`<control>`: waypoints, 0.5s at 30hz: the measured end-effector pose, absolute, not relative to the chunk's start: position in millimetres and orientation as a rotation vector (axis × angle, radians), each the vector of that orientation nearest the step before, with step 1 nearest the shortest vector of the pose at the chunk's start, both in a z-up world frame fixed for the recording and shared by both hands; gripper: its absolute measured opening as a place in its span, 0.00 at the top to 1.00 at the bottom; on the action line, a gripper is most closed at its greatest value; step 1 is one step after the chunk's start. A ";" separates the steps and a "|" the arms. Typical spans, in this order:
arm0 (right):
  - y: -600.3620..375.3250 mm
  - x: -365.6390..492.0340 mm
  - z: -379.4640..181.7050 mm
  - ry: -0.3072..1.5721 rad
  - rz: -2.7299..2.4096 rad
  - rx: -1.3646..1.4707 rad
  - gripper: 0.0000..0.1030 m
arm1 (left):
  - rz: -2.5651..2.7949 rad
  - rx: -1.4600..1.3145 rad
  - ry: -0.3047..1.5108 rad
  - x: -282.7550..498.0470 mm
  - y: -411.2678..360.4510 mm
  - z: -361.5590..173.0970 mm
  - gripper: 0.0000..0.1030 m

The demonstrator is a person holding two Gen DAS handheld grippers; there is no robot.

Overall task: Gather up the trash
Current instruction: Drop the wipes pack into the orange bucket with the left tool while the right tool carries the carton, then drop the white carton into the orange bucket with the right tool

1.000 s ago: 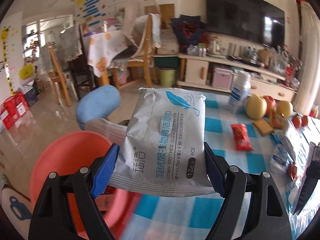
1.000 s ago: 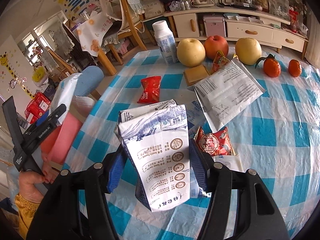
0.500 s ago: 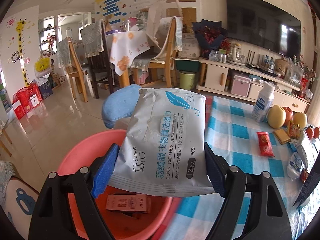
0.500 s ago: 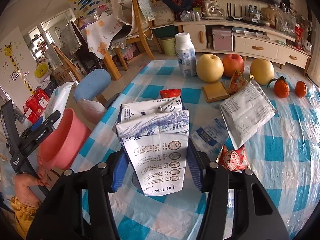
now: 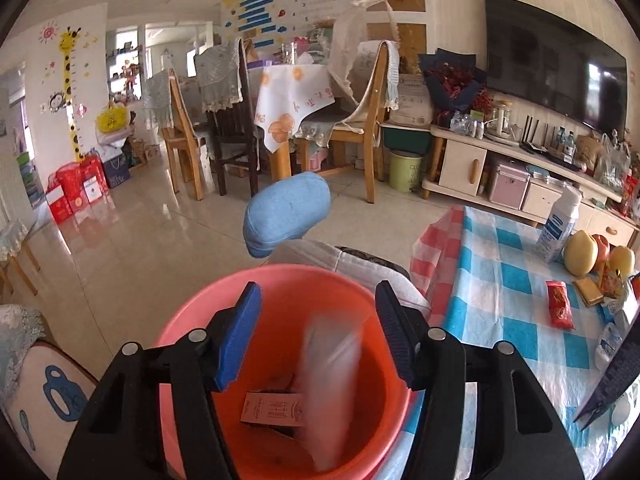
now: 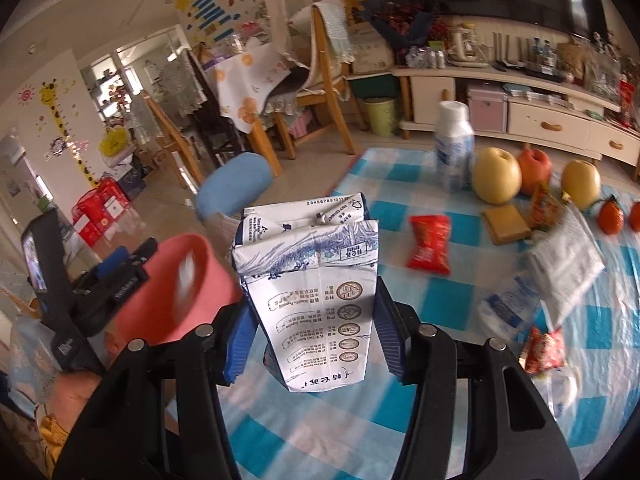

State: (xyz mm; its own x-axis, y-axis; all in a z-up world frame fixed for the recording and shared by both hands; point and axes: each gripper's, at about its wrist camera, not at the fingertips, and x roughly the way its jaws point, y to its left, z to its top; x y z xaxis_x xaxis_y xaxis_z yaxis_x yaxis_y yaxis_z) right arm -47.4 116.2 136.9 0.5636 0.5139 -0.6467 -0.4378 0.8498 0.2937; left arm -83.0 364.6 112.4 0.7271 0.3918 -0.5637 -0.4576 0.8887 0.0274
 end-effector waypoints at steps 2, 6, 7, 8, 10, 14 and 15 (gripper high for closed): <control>135.7 -48.3 142.1 0.786 0.593 0.091 0.47 | 0.481 -0.130 0.608 -84.0 370.4 109.8 0.43; 167.5 -47.9 149.1 0.770 0.645 0.086 0.46 | 0.491 -0.178 0.621 -85.7 384.5 106.3 0.43; 172.4 -47.8 150.4 0.767 0.655 0.089 0.46 | 0.494 -0.191 0.624 -85.9 387.9 105.3 0.43; 181.7 -47.4 152.5 0.760 0.672 0.094 0.46 | 0.498 -0.199 0.627 -86.3 390.2 104.4 0.43; 192.5 -46.3 155.5 0.750 0.700 0.103 0.46 | 0.513 -0.217 0.629 -87.9 396.7 102.5 0.43; 216.7 -43.9 158.1 0.739 0.757 0.118 0.46 | 0.570 -0.262 0.618 -94.0 412.6 102.2 0.43; 221.0 -44.2 158.7 0.739 0.767 0.121 0.46 | 0.581 -0.277 0.615 -95.7 415.7 101.9 0.43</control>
